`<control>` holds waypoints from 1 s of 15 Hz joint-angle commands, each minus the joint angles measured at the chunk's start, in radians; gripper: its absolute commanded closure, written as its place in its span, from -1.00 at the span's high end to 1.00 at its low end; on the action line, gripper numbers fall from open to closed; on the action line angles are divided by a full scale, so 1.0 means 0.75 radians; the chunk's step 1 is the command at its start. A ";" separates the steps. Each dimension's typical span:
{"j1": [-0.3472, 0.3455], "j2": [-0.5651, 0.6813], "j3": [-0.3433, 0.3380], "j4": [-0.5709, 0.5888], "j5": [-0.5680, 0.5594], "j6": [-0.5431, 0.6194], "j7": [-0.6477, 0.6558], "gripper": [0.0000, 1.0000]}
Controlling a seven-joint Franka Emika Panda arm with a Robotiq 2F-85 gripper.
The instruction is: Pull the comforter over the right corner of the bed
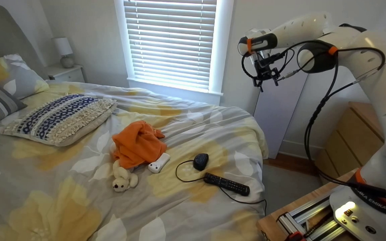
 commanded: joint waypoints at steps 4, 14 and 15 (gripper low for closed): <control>-0.070 -0.469 0.211 -0.479 0.030 0.007 -0.231 1.00; -0.301 -0.795 0.328 -0.702 0.122 -0.042 -0.650 1.00; -0.321 -0.831 0.324 -0.735 0.143 -0.040 -0.697 1.00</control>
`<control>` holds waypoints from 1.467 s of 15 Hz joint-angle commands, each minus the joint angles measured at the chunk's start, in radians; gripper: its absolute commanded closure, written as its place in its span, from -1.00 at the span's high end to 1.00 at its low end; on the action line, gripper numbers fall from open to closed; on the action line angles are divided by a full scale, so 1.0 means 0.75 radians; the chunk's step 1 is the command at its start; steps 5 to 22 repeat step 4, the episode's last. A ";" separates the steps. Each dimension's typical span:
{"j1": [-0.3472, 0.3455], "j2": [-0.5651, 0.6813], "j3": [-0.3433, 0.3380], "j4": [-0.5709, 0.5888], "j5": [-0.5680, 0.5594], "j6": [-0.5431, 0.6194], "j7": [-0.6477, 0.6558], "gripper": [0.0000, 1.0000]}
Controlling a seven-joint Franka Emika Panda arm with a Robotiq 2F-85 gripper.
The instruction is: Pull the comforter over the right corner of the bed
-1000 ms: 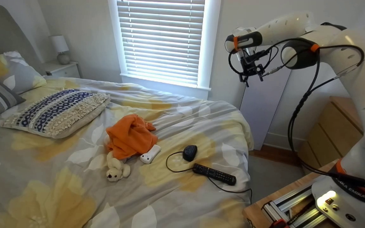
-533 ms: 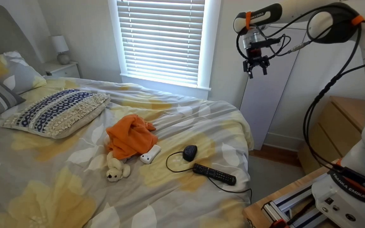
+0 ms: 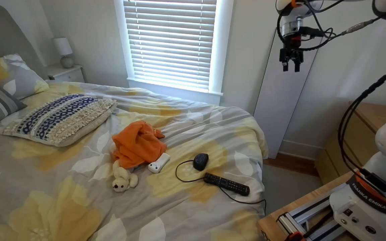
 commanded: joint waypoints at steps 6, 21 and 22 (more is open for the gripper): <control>-0.031 -0.044 0.024 -0.050 0.015 0.005 -0.034 1.00; -0.031 -0.044 0.024 -0.050 0.015 0.005 -0.034 1.00; -0.031 -0.044 0.024 -0.050 0.015 0.005 -0.034 1.00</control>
